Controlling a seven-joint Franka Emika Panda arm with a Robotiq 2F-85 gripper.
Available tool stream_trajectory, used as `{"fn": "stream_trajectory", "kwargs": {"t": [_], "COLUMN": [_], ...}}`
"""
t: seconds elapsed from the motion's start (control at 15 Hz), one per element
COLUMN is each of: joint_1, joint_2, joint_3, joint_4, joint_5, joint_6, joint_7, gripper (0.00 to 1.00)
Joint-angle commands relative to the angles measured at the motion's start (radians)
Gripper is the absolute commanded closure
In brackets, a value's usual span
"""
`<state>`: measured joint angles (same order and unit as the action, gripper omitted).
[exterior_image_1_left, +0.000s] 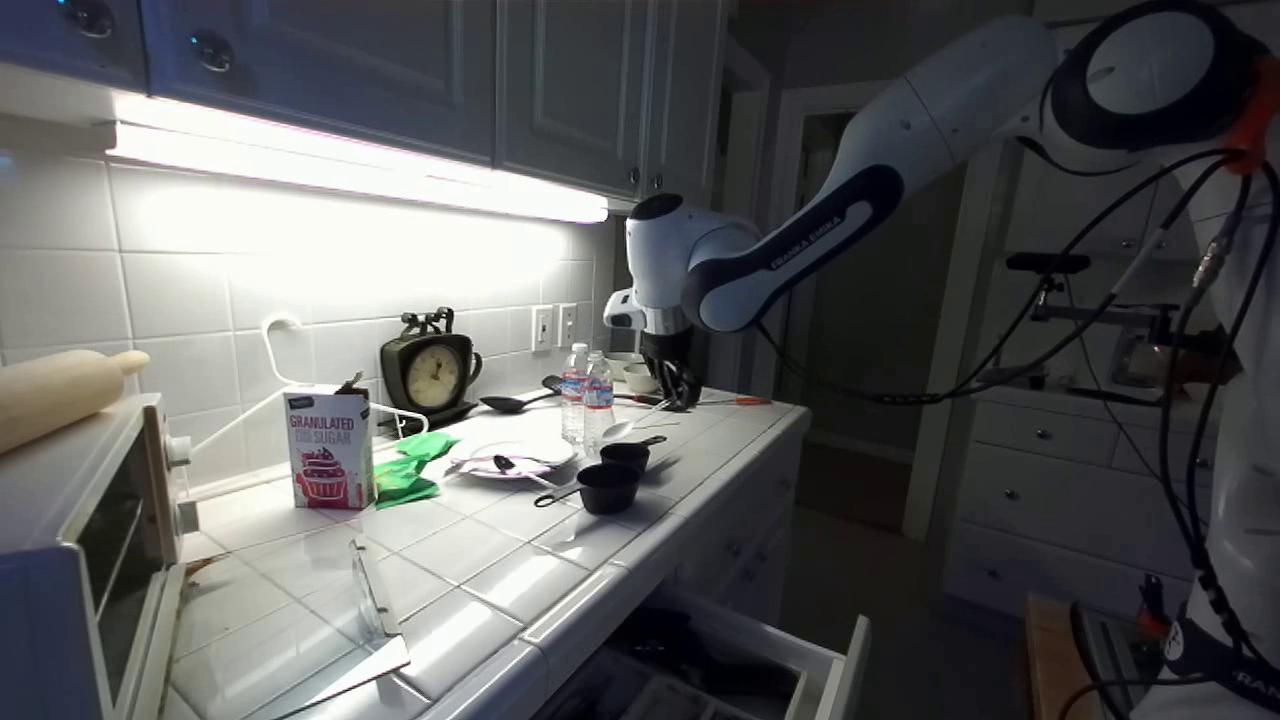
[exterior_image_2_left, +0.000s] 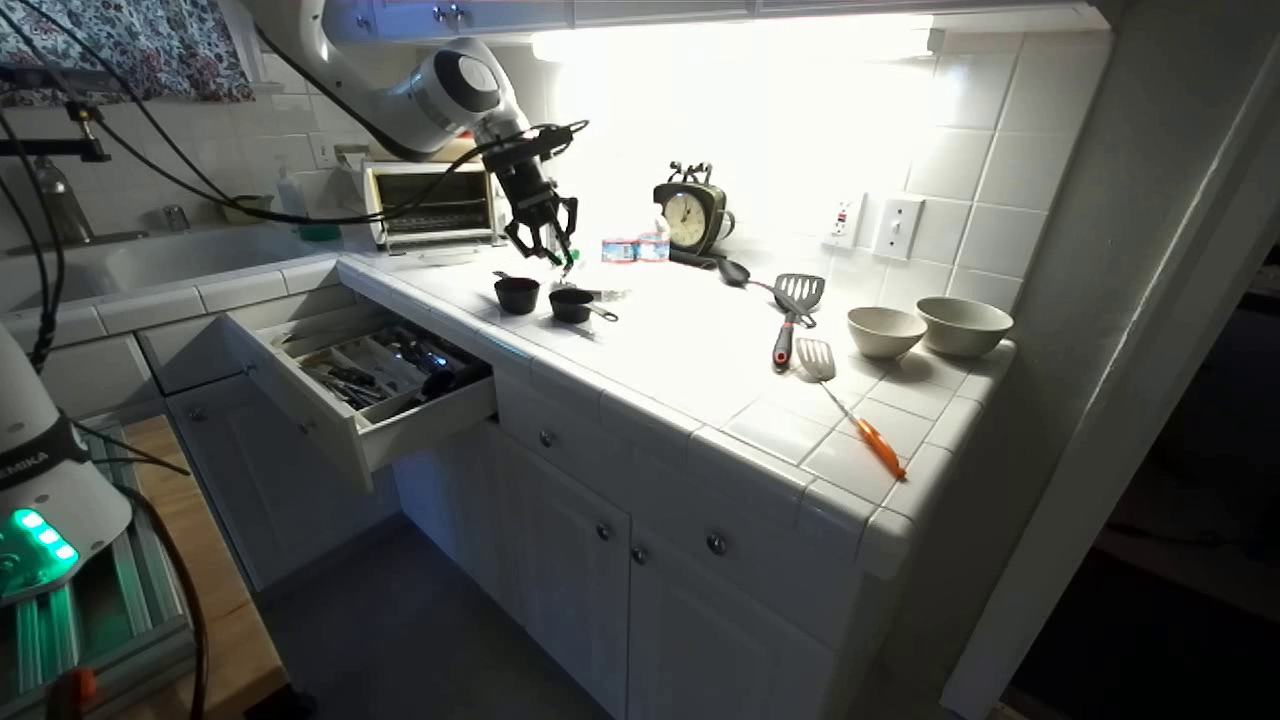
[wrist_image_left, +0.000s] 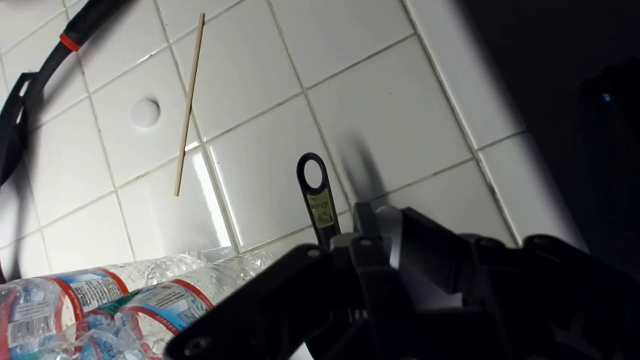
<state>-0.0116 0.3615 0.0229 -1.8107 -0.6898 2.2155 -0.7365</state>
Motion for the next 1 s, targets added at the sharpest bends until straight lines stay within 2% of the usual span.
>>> {"fn": "stream_trajectory", "kwargs": {"t": [0.0, 0.33, 0.93], "joint_1": [-0.001, 0.004, 0.017], "joint_2": [-0.004, 0.013, 0.046], "joint_3": [-0.017, -0.042, -0.056], "joint_4": [0.003, 0.013, 0.025], "joint_5": [-0.017, -0.043, -0.198], "joint_6": [-0.015, -0.023, -0.012], "joint_7": [-0.015, 0.003, 0.09], "gripper": [0.96, 0.96, 0.96]}}
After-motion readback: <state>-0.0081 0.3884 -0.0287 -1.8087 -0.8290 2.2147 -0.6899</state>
